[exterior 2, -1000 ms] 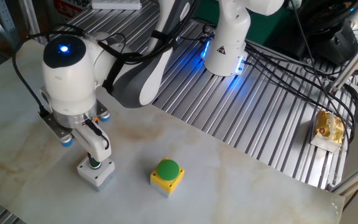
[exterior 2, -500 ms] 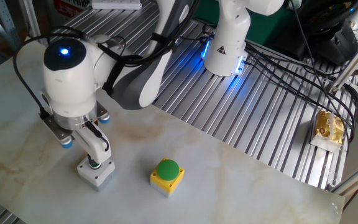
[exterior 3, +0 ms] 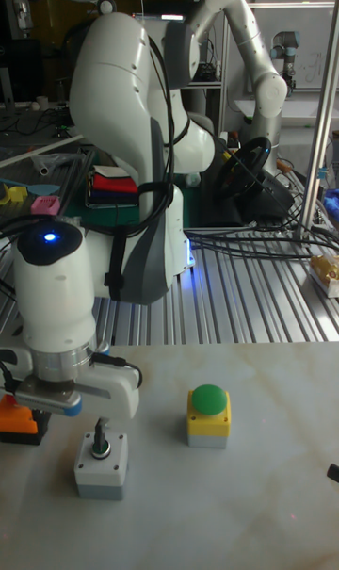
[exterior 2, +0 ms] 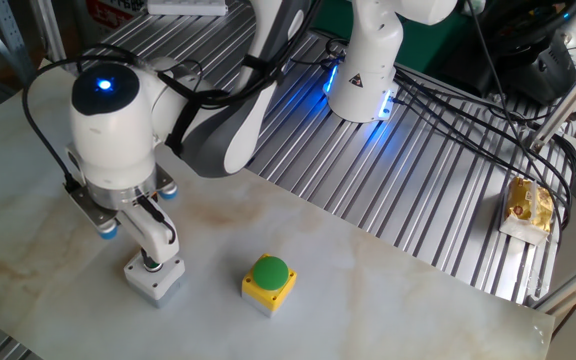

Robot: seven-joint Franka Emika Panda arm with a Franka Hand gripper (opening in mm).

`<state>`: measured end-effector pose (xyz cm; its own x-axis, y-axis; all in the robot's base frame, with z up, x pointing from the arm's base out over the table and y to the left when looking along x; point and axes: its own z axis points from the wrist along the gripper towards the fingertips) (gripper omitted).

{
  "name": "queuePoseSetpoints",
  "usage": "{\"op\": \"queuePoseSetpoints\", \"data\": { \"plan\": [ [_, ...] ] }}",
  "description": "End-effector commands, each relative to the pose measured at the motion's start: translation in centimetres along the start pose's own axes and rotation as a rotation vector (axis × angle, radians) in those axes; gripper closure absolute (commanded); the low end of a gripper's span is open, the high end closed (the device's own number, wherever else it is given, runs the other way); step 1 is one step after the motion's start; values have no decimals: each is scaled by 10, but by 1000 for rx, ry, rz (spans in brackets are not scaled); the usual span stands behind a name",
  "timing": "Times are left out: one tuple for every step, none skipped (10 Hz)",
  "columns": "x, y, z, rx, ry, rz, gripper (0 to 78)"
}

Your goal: Press three buttons from left to right in sequence

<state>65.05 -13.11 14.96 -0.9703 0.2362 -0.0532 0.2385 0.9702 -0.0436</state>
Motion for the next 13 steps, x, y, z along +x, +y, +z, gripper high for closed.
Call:
{"op": "queuePoseSetpoints", "data": {
  "plan": [
    [1,-1,2,0,-7,0,1],
    [2,-1,3,0,-7,0,1],
    [2,-1,3,-1,-8,0,1],
    [2,-1,3,0,-7,0,1],
    [2,-1,3,0,-7,1,1],
    [2,-1,3,1,-5,2,1],
    [2,-1,3,1,-5,2,1],
    [3,-1,4,1,-5,3,1],
    [3,-1,4,1,-5,4,1],
    [3,-1,4,2,-5,4,1],
    [3,-1,4,2,-5,4,1],
    [3,-1,4,2,-5,5,1],
    [3,-1,4,2,-4,5,1]
  ]
}}
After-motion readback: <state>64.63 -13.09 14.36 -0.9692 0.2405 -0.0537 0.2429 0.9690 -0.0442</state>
